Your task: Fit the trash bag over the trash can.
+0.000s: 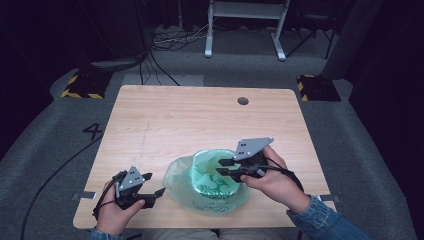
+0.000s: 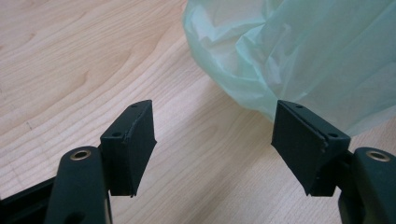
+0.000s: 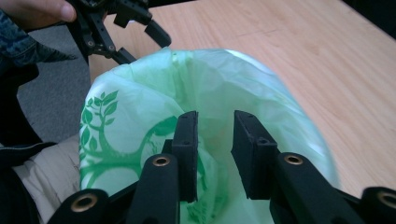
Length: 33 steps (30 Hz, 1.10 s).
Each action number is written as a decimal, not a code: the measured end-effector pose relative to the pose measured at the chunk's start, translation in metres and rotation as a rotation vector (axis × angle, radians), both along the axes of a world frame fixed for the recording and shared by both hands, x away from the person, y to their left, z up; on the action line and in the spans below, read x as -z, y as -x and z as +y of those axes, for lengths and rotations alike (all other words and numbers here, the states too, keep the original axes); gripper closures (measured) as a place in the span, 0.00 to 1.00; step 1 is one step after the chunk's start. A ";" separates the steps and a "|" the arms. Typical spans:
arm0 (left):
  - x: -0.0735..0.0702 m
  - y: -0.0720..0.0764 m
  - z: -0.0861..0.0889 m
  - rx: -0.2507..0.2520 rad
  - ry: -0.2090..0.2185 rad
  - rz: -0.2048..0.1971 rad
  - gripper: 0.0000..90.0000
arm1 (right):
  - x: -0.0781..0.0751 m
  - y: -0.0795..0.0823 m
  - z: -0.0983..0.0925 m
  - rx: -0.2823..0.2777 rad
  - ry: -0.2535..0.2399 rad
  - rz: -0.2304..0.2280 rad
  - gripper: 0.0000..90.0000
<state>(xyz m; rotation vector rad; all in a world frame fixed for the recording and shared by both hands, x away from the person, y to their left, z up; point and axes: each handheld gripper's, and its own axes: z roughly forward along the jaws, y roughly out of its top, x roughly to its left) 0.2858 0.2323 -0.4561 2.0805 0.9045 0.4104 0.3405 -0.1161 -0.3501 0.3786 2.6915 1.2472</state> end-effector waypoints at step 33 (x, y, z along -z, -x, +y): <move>0.003 0.001 -0.011 0.047 0.000 0.008 0.33 | -0.012 -0.008 0.020 -0.019 -0.010 -0.056 0.53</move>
